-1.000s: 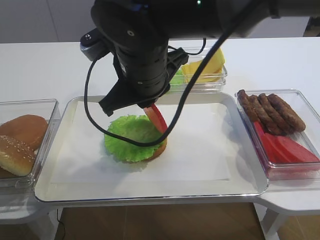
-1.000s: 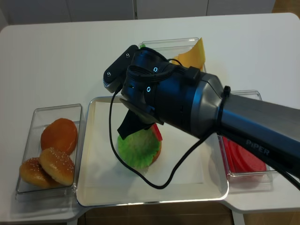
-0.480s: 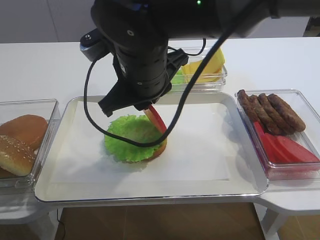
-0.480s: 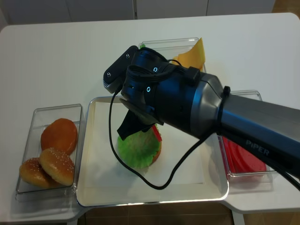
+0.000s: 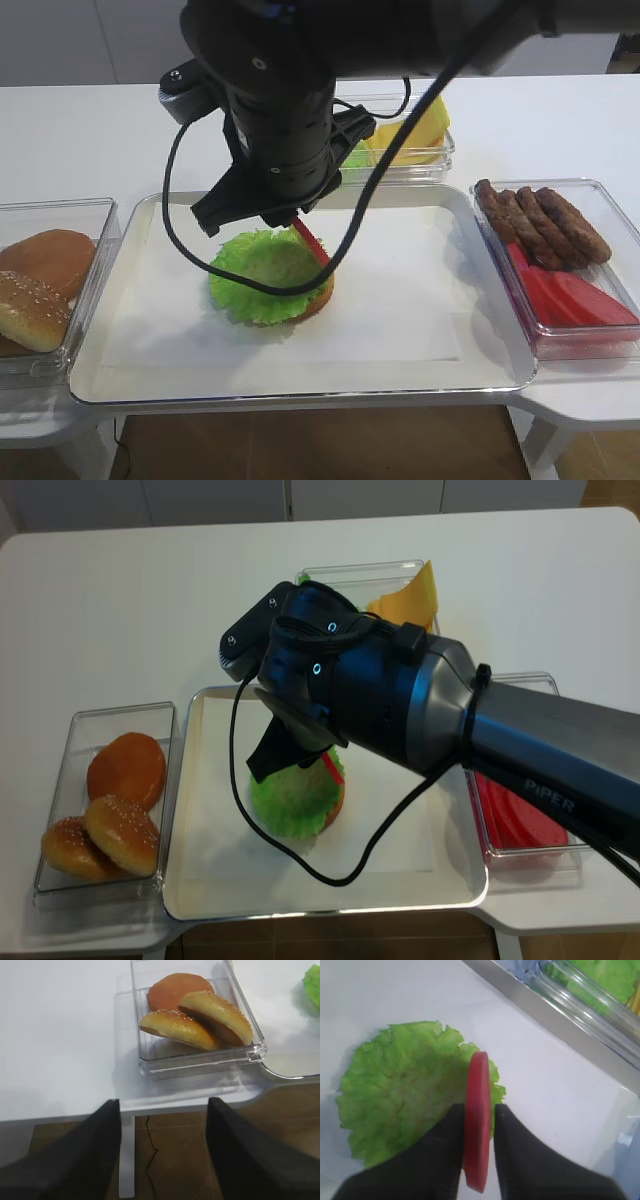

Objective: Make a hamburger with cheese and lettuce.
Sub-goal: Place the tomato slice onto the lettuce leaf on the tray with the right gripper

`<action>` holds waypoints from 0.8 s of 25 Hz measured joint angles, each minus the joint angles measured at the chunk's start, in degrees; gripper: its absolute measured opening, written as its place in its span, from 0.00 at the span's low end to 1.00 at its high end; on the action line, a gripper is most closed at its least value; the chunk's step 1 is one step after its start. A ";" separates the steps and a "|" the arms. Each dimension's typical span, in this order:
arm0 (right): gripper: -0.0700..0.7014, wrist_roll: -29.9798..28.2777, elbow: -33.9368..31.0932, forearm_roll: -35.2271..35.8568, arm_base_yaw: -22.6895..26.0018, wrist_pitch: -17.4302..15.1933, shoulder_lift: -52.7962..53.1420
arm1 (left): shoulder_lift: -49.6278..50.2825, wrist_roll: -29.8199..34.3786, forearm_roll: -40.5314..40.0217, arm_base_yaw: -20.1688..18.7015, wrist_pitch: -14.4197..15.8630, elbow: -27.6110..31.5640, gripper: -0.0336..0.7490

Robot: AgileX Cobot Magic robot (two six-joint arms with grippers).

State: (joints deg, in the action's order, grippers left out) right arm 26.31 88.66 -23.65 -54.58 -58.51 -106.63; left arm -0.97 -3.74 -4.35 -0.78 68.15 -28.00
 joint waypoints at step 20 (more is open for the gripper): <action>0.44 0.33 0.00 4.06 0.00 0.00 0.00 | 0.00 0.00 0.00 0.00 0.00 0.00 0.56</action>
State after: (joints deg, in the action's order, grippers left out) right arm 26.64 88.66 -19.59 -54.58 -58.51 -106.63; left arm -0.97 -3.74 -4.35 -0.78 68.15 -28.00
